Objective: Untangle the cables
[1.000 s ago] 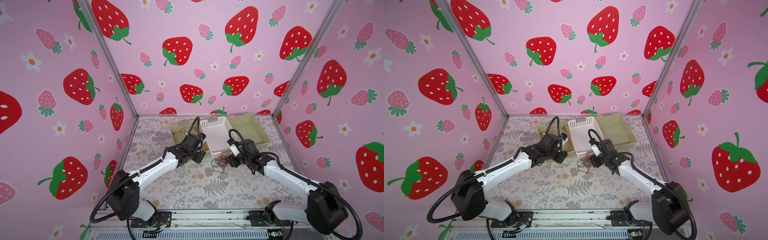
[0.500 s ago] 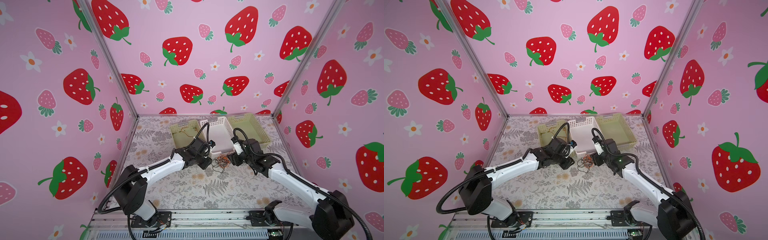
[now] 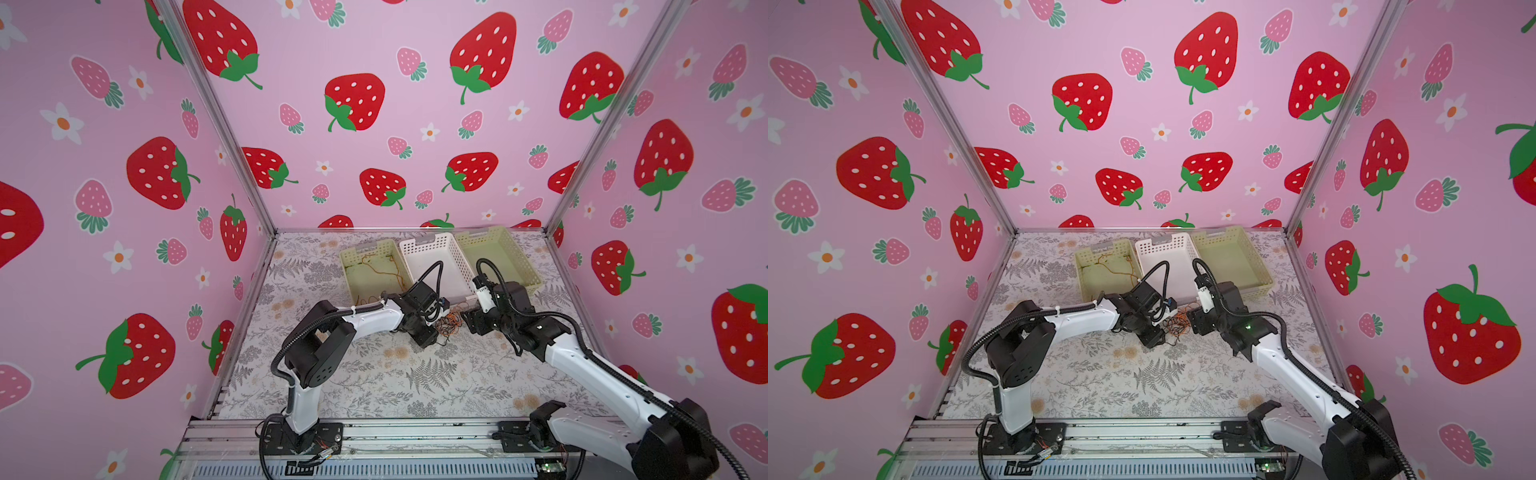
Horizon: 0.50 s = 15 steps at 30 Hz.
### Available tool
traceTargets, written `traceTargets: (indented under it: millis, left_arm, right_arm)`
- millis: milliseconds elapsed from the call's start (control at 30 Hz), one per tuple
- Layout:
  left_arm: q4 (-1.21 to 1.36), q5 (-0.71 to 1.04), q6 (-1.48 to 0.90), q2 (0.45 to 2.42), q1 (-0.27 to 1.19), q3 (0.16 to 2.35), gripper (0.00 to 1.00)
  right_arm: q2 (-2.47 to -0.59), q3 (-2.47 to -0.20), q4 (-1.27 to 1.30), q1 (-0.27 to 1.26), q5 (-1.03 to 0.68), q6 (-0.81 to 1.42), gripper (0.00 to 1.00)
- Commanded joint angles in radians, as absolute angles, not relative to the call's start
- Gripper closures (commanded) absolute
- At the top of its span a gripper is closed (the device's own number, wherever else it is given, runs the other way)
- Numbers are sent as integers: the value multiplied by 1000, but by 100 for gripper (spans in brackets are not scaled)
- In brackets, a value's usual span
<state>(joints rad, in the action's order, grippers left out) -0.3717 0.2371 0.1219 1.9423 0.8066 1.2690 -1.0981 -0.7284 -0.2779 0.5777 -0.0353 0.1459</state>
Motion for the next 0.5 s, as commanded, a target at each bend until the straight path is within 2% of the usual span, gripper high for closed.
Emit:
traceTargets:
  millis: [0,100,133,200,333,467]
  left_arm:
    - [-429,258,174,1972,800,1342,49]
    - [-451,267,179,2000,791,1372,60]
    - [-450,272,183,2002,789,1374,65]
    - [-449,275,185,1996,788,1370,83]
    - [-393,271,151,1924,787,1298,99]
    - [-358,269,113,1823,791,1215,100]
  right_arm:
    - [-1114,-707,-297,574,-52,178,28]
    - [-1147,-700,-278,574,-72,181,30]
    - [-1155,-700,-276,573,-76,180,30]
    - [-1171,-694,-261,574,-92,171,31]
    - [-1187,-671,-224,574,-128,130,33]
    - [-1187,-636,-155,574,-152,111,29]
